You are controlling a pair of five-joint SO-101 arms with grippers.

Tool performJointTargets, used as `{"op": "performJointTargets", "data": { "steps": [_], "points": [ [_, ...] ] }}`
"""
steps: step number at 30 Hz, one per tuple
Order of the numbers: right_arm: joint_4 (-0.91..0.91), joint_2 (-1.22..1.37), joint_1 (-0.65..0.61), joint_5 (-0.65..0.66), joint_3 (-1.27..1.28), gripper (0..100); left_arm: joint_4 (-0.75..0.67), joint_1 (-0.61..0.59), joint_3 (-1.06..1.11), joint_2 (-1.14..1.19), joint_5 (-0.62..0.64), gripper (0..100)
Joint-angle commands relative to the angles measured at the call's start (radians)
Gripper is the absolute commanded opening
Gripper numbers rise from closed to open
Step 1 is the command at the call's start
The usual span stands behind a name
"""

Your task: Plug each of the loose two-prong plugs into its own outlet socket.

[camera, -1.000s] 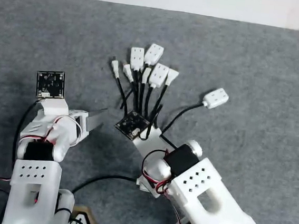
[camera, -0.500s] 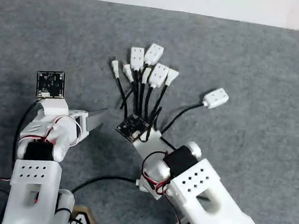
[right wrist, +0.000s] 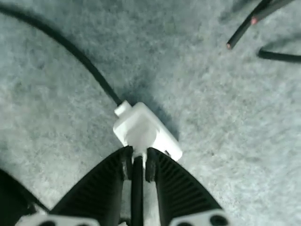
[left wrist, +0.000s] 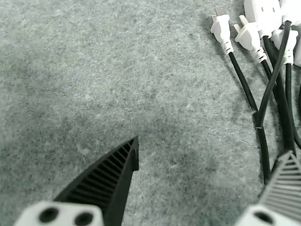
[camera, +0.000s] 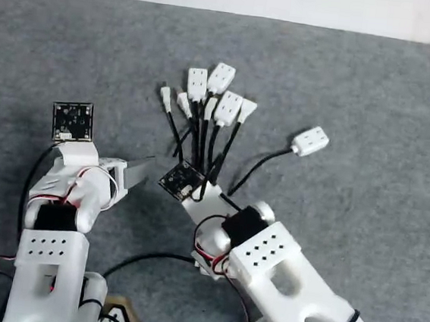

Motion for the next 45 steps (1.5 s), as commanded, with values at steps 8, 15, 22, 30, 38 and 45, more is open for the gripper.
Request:
{"op": "performJointTargets", "data": {
  "steps": [8,15,22,30,38,45],
  "points": [
    [0.107,0.048,0.010,0.006,-0.127,14.6,-0.017,0.004,-0.007,-0.008,0.003,43],
    [0.321,0.058,0.019,-0.026,-0.578,36.1,-0.015,0.062,-0.007,-0.010,0.003,43],
    [0.501,0.054,0.291,-0.048,-1.109,36.2,0.038,0.120,-0.018,-0.010,-0.092,43],
    [0.414,0.093,0.753,-0.041,-0.926,36.1,0.506,0.501,-0.203,-0.002,-0.423,43],
    [-0.128,0.127,0.914,-0.123,-0.312,36.1,0.575,0.819,-0.183,0.001,-0.559,43],
    [-0.321,0.127,0.938,-0.190,-0.088,36.1,0.516,0.866,-0.117,0.002,-0.637,43]
  ]
}}
